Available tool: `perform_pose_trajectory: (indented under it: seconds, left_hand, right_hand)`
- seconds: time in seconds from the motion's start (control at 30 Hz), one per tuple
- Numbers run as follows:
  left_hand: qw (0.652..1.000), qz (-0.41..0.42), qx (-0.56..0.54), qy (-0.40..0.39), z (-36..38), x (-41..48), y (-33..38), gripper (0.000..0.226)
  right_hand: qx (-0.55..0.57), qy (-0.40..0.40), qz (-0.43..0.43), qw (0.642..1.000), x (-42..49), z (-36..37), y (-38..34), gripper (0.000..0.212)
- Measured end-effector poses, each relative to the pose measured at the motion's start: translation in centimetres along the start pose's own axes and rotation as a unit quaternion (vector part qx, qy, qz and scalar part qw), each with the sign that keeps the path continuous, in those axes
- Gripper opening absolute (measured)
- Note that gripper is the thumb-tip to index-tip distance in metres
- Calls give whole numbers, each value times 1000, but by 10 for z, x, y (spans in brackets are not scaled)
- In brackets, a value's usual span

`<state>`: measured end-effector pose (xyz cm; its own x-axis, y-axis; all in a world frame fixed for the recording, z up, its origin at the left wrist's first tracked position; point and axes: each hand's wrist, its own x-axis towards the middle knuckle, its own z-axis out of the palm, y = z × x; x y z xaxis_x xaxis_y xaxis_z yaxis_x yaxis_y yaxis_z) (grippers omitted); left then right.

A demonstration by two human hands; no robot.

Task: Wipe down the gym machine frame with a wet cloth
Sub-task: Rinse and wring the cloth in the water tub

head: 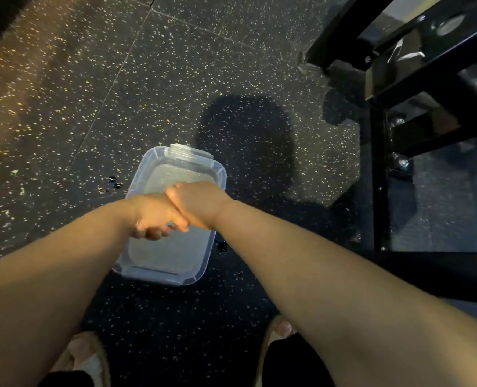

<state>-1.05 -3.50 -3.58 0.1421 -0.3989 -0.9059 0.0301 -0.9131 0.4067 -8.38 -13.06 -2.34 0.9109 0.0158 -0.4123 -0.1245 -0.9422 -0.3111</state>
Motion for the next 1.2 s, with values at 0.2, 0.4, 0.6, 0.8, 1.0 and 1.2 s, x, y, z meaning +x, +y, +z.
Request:
perform_pose_trajectory:
  seconds: [0.2,0.4,0.6,0.8,1.0,1.2]
  left_hand:
    - [962,11,222,159,17,-3,16,3]
    - [931,-44,265,247,30,12,14,23]
    - [912,-133,246,302,34,18,22,31]
    - [880,36,391,267,19,1,8,25]
    - [913,29,319,251,5,-2,15,42]
    - [980,79,21,184,-23,-60,49,58]
  right_hand:
    - [61,-39,125,990,7,2,-3,26]
    - [85,-53,163,982,-1,9,-1,16]
    - [118,-67,189,972,2,6,-3,6]
    - [169,-103,188,962,12,12,-3,11]
    - [344,-127,171,914,17,2,5,16]
    - [736,74,272,615,-16,-73,-13,44]
